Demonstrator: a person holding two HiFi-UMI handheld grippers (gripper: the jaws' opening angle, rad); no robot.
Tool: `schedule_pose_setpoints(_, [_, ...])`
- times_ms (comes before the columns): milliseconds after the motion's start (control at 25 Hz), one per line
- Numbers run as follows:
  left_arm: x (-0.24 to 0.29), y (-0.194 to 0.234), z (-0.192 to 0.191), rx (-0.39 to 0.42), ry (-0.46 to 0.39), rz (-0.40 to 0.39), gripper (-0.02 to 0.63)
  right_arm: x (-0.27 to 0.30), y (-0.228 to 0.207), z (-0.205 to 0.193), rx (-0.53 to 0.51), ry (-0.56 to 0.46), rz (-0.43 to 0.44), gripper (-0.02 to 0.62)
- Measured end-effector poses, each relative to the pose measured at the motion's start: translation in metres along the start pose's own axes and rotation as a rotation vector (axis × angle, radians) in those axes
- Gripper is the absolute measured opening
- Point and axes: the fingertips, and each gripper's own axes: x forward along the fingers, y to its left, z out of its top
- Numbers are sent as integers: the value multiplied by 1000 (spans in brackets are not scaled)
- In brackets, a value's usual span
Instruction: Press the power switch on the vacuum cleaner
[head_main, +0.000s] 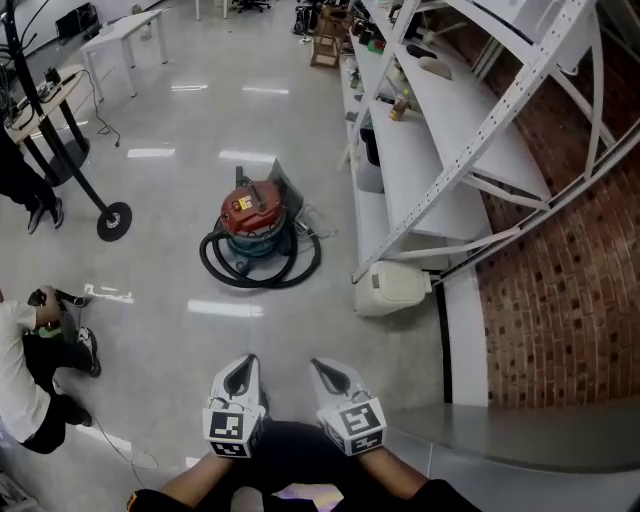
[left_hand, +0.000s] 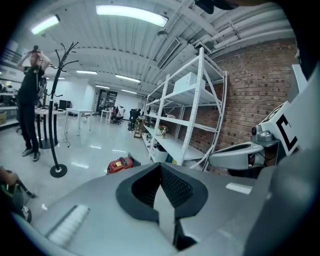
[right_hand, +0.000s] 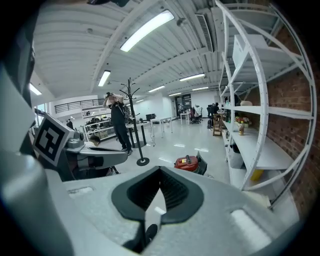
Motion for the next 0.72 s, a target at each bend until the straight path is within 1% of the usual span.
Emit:
schedule_pose_setpoints(160, [31,32,33,3,-26,-35,15,43,-11,37,-16,3,-31,-8])
schedule_pose_setpoints(400, [65,91,50,-21,-22,-55,15,100,-1,74,-35,11,-36,-8])
schedule_pose_setpoints(520, [74,118,58,-28,-40,-41,15,125,9,86,-65,17,-16,-8])
schedule_pose_setpoints(720, [65,151,67,-87,-60,7,15,154,31,103,-119,45,35,-8])
